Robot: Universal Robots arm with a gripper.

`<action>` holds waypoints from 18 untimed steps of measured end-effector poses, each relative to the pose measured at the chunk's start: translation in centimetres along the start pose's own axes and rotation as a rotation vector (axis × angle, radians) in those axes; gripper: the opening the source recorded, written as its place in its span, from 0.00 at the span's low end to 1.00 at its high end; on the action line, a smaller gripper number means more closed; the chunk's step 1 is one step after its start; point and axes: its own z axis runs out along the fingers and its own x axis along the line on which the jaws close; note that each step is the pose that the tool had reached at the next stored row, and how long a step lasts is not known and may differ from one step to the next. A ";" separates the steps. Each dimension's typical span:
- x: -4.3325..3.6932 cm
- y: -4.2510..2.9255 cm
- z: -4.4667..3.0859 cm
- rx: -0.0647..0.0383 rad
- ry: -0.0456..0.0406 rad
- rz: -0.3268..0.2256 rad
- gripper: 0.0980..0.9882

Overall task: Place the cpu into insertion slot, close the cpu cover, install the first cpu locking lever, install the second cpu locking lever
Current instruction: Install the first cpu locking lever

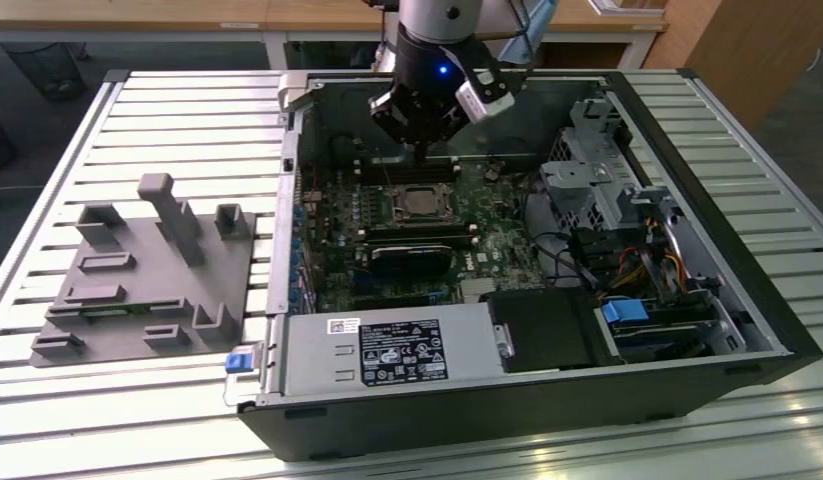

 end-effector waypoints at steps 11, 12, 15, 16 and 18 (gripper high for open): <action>1.68 0.12 0.23 0.002 -0.0427 0.008 0.01; 1.68 0.11 0.26 0.002 -0.0436 0.022 0.01; 1.75 0.11 0.34 0.002 -0.0452 0.046 0.01; 1.83 0.12 0.35 0.002 -0.0454 0.047 0.01; 2.02 0.14 0.37 0.002 -0.0458 0.048 0.01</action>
